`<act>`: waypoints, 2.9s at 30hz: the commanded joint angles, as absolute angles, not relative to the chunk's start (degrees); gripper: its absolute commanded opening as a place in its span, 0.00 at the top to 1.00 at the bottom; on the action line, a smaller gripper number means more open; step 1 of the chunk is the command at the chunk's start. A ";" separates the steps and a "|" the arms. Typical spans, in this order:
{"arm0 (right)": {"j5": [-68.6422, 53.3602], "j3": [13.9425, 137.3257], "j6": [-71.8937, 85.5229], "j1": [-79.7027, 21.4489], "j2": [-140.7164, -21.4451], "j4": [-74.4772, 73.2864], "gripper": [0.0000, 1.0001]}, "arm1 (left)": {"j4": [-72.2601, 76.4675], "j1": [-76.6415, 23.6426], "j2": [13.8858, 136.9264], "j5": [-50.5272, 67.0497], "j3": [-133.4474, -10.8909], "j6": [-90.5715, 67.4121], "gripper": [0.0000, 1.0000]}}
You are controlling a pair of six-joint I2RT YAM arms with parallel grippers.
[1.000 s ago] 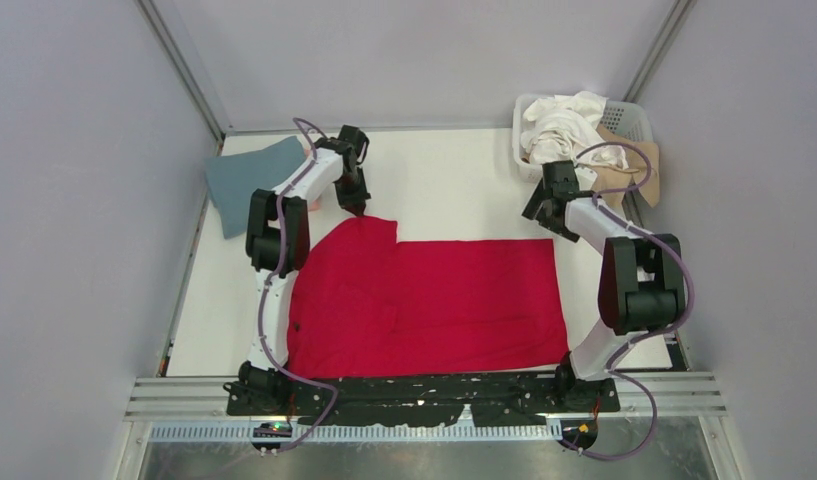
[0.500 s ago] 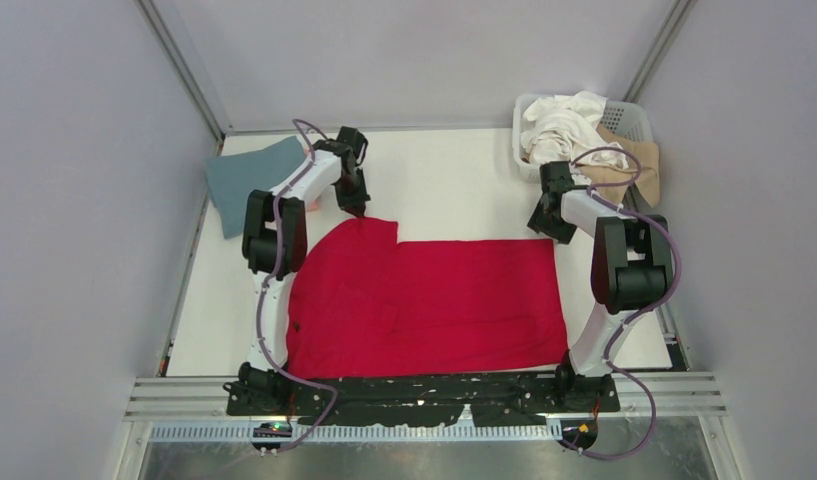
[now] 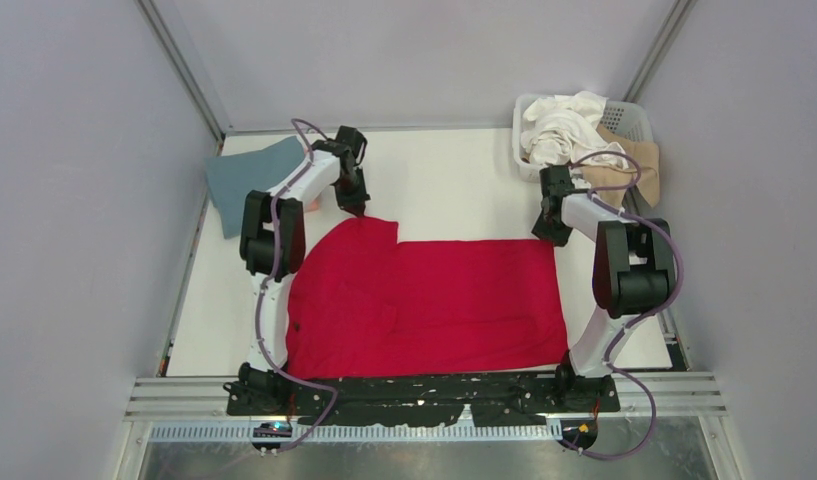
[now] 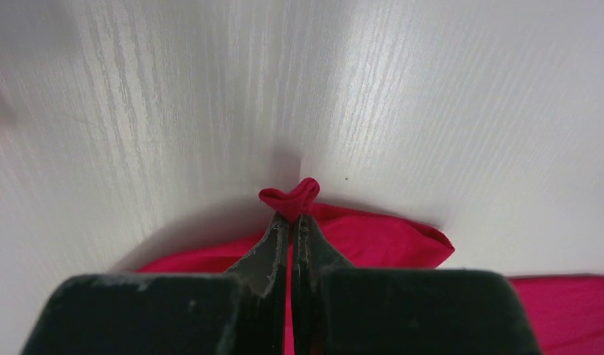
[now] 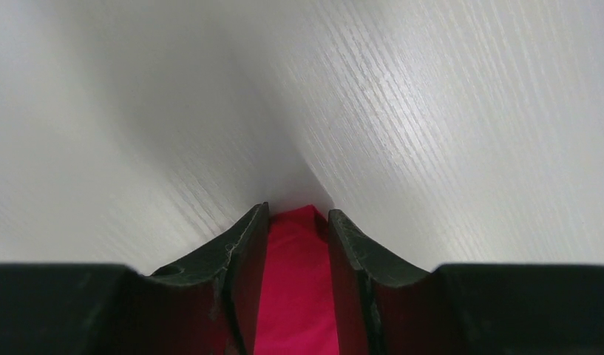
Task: Fold and stack the t-shirts
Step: Grab the side of the flattened tshirt furthest away from the robot with both arms, then fold the other side of the tshirt into a rectangle
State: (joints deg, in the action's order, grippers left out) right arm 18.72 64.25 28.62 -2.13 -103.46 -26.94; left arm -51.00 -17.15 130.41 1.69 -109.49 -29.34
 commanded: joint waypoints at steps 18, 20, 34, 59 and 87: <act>16.43 60.51 23.65 -5.50 -93.27 -20.20 0.93 | -45.86 -17.40 117.47 5.80 -101.44 -26.20 1.00; 17.20 58.34 24.15 -6.65 -91.05 -19.75 0.93 | -44.60 -17.45 114.98 5.84 -98.30 -26.09 1.00; 16.66 49.67 25.67 -8.85 -77.15 -22.28 0.94 | -35.16 -20.73 92.93 4.16 -70.66 -28.35 1.00; 21.35 45.53 23.45 -8.88 -59.22 -30.61 0.91 | -47.09 -31.29 57.60 -9.17 -48.96 -42.84 1.00; 19.42 37.71 26.61 -8.88 -52.06 -36.91 0.87 | -51.33 -37.59 45.36 -6.82 -36.67 -47.57 0.96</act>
